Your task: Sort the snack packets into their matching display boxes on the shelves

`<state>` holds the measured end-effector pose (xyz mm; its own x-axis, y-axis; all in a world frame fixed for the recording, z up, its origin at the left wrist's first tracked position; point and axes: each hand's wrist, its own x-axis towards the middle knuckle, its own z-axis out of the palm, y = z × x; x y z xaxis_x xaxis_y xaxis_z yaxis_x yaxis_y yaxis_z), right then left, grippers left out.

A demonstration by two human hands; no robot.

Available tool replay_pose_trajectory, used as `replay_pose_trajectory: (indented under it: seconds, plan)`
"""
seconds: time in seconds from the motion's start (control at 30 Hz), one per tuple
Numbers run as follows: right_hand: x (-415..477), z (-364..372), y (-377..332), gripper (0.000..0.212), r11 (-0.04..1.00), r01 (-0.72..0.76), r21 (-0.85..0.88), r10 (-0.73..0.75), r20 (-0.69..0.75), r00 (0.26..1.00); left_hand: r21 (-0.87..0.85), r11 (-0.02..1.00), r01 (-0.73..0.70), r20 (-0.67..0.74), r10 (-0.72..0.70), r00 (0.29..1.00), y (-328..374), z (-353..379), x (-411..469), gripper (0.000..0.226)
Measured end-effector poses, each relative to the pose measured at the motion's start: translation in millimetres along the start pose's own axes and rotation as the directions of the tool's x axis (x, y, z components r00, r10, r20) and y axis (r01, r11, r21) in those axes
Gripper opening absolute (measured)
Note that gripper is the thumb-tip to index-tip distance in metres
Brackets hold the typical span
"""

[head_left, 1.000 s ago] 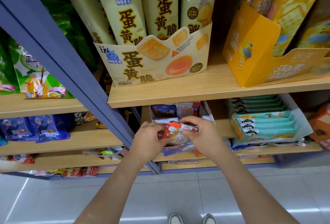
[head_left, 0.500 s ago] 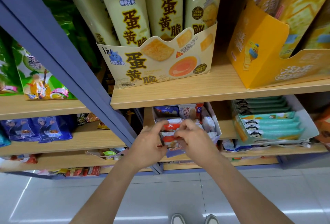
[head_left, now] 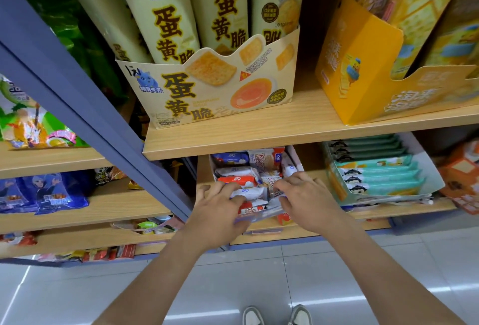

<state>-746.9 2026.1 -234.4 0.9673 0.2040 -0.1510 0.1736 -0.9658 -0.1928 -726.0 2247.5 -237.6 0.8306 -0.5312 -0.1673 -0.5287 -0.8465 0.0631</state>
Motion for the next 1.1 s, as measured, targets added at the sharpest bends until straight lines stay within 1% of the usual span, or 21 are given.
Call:
replay_pose_trajectory:
  seconds: [0.07,0.1,0.13,0.2,0.27,0.37,0.43,0.53,0.63,0.7,0.73,0.77,0.8,0.83,0.87,0.93,0.97,1.03,1.1]
  plan:
    - [0.5,-3.5,-1.9,0.021,1.000,0.011,-0.023,-0.011,0.017,1.000,-0.250,0.968,0.033,-0.047,-0.046,0.998,2.0,-14.2,8.7,0.060]
    - [1.2,-5.2,-1.4,0.019,1.000,0.006,-0.029,-0.004,0.047,0.999,-0.340,0.940,0.015,-0.085,-0.047,0.995,4.0,-17.9,15.1,0.057]
    - [2.9,-6.8,-0.4,0.020,0.999,0.005,-0.038,-0.001,0.089,0.996,-0.355,0.935,-0.008,-0.088,-0.024,0.996,7.0,-20.1,22.1,0.048]
    - [7.6,-8.3,2.0,0.027,0.998,0.021,-0.054,-0.012,0.163,0.987,-0.257,0.966,-0.031,-0.003,0.032,0.999,14.3,-21.0,33.8,0.030]
    - [11.4,-9.9,4.6,0.034,0.997,0.039,-0.072,-0.021,0.228,0.974,-0.175,0.984,-0.016,0.106,0.035,0.994,19.1,-19.4,42.7,0.028]
    - [12.1,-13.4,7.9,0.047,0.990,0.063,-0.124,-0.018,0.334,0.942,-0.145,0.989,0.032,0.152,-0.009,0.988,11.5,-15.3,48.8,0.026]
    - [9.9,-13.5,8.6,0.052,0.989,0.073,-0.128,-0.022,0.360,0.933,-0.127,0.991,0.037,0.147,-0.018,0.989,3.4,-15.7,49.0,0.021]
    - [5.9,-10.2,8.3,0.051,0.996,0.064,-0.066,-0.043,0.283,0.958,-0.135,0.990,0.037,0.115,-0.021,0.993,0.8,-18.6,48.4,0.018]
    - [1.5,-10.0,11.5,0.039,0.997,0.021,0.069,-0.032,0.167,0.985,-0.146,0.989,0.018,0.018,-0.016,1.000,1.5,-18.1,50.2,0.014]
    - [-0.6,-12.3,16.8,0.026,0.983,-0.001,0.186,-0.012,0.069,0.998,-0.154,0.988,0.007,-0.029,-0.012,1.000,3.0,-16.8,51.3,0.025]
    - [-0.9,-14.2,19.3,0.021,0.970,-0.005,0.243,0.003,0.009,1.000,-0.146,0.989,0.008,-0.026,-0.012,1.000,4.6,-16.5,52.1,0.031]
    - [-0.9,-15.4,21.6,0.018,0.954,-0.009,0.298,0.027,-0.056,0.998,-0.128,0.992,0.006,0.001,-0.005,1.000,6.4,-16.8,53.5,0.037]
    - [-1.4,-17.1,23.4,0.015,0.939,-0.012,0.343,0.055,-0.116,0.992,-0.092,0.996,0.013,0.058,-0.008,0.998,8.3,-16.8,55.7,0.047]
    - [-2.1,-18.9,24.3,0.016,0.927,-0.021,0.375,0.084,-0.153,0.985,-0.055,0.998,0.017,0.117,-0.010,0.993,10.5,-17.3,58.7,0.054]
    - [-3.0,-19.9,24.2,0.021,0.916,-0.034,0.400,0.110,-0.168,0.980,-0.013,1.000,0.017,0.159,-0.014,0.987,13.1,-18.8,60.7,0.053]
    - [-4.7,-19.8,22.4,0.029,0.895,-0.065,0.442,0.156,-0.174,0.972,0.019,1.000,0.012,0.147,-0.015,0.989,16.5,-20.5,64.1,0.037]
    - [-5.3,-19.7,21.9,0.030,0.886,-0.081,0.457,0.178,-0.172,0.969,-0.003,1.000,0.021,0.118,-0.021,0.993,16.8,-19.9,64.6,0.031]
    - [-5.7,-19.0,23.2,0.036,0.873,-0.097,0.478,0.195,-0.161,0.967,-0.104,0.991,0.081,0.044,-0.077,0.996,13.7,-17.7,59.3,0.025]
    - [-3.4,-19.4,25.4,0.050,0.867,-0.095,0.489,0.180,-0.130,0.975,-0.244,0.964,0.105,-0.096,-0.132,0.987,5.2,-14.6,48.7,0.024]
